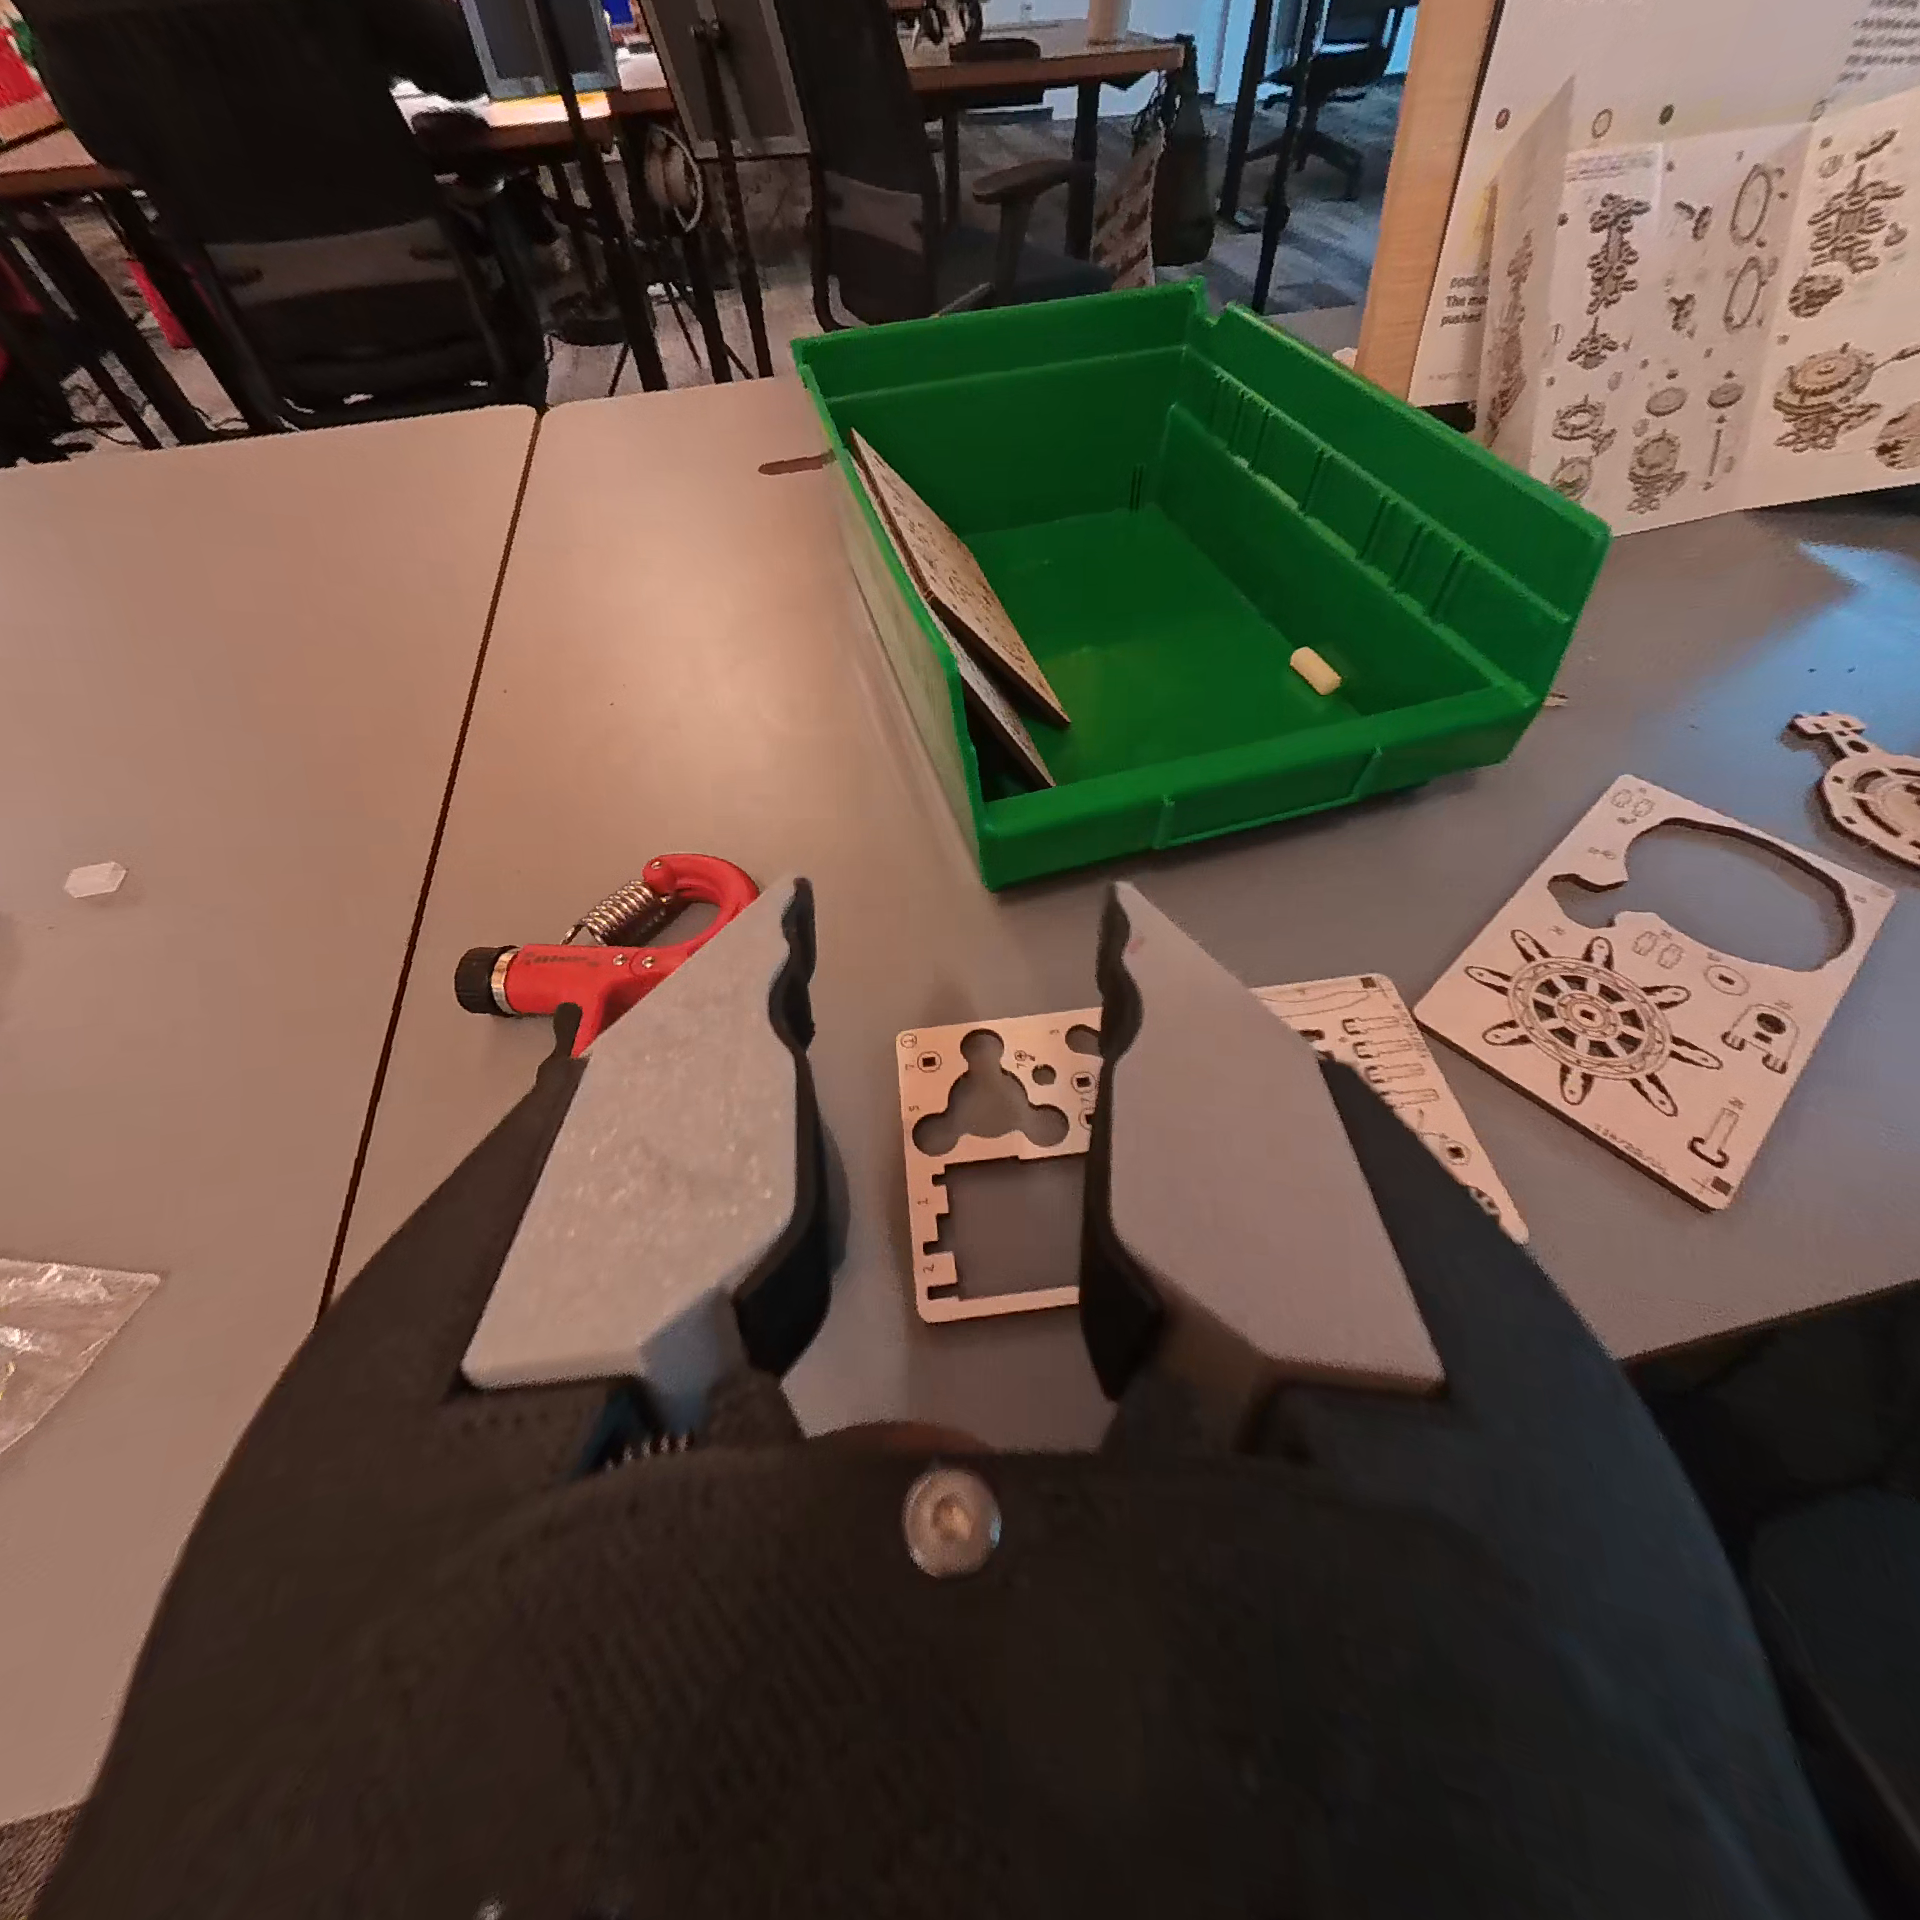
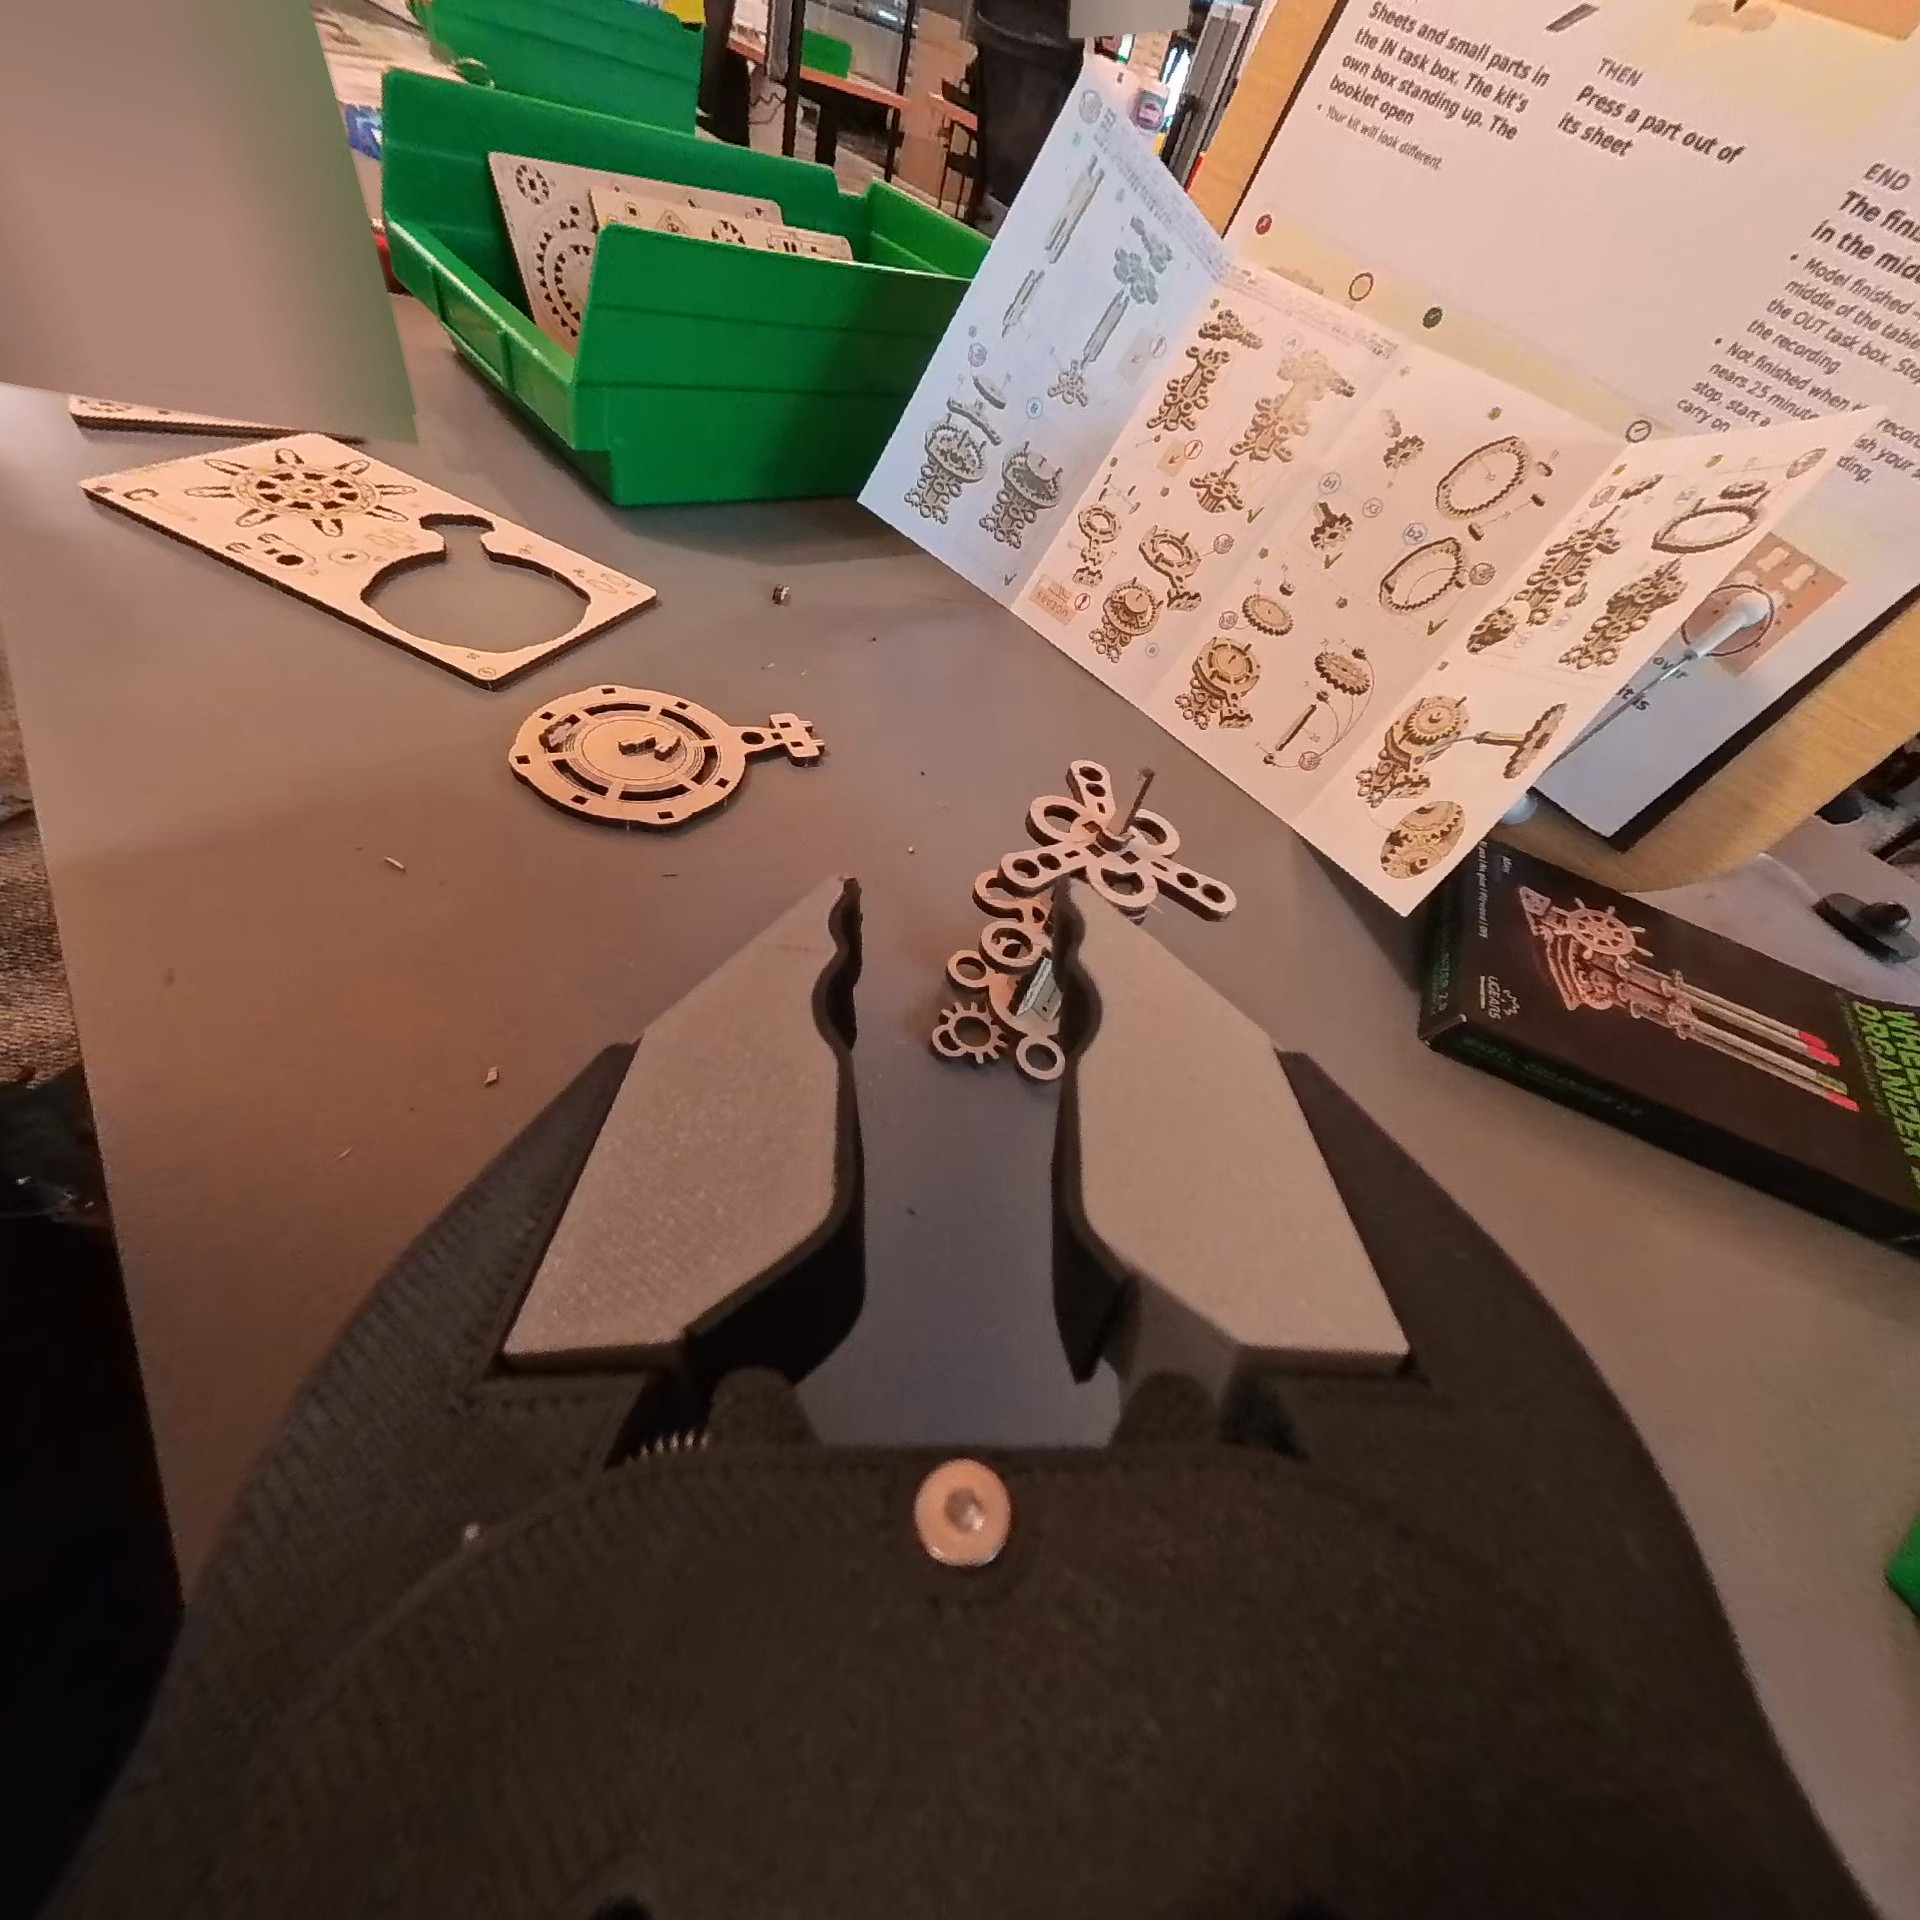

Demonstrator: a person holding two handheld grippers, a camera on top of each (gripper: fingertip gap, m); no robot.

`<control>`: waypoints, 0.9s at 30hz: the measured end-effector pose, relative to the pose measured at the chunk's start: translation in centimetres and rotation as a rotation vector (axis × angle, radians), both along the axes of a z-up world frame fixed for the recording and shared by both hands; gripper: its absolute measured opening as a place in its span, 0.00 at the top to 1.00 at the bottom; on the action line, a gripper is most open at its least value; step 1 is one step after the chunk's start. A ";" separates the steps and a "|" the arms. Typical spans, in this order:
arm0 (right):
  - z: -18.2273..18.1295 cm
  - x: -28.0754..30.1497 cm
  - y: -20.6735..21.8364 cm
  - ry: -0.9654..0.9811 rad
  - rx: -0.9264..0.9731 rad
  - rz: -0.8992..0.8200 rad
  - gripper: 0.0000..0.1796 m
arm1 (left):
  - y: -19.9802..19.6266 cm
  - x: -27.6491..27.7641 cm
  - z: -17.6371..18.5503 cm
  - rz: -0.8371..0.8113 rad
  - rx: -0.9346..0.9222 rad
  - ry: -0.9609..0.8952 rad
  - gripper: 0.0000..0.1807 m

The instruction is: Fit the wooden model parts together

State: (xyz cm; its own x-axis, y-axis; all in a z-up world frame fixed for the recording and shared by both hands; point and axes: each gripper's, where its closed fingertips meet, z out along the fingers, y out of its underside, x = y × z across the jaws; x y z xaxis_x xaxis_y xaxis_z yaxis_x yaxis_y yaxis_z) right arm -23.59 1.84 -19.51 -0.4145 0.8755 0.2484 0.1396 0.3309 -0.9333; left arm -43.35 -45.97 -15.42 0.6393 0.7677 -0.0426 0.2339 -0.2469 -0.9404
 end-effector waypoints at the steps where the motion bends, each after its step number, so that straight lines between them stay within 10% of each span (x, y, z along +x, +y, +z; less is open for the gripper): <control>1: 0.0 0.0 0.0 0.000 0.002 0.000 0.82 | 0.0 0.0 0.0 0.001 -0.004 0.001 0.71; 14: 0.2 0.1 -0.1 0.006 -0.003 0.005 0.82 | 3.1 0.4 0.9 -0.078 -0.044 0.003 0.71; 21: 0.4 0.5 -0.7 0.017 -0.001 0.036 0.83 | 10.1 -2.9 2.0 -0.228 -0.468 0.134 0.68; 27: 0.9 1.0 -0.8 0.029 -0.045 0.062 0.83 | 12.2 -9.4 -2.6 -0.144 -0.745 -0.117 0.68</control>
State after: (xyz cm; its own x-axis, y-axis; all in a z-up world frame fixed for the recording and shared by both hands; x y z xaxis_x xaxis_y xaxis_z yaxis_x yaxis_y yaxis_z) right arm -22.59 1.02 -18.61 -0.4615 0.8588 0.2226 0.0923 0.2960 -0.9507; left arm -52.76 -33.80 -17.98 0.7630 0.4716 -0.4420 0.2388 -0.8411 -0.4853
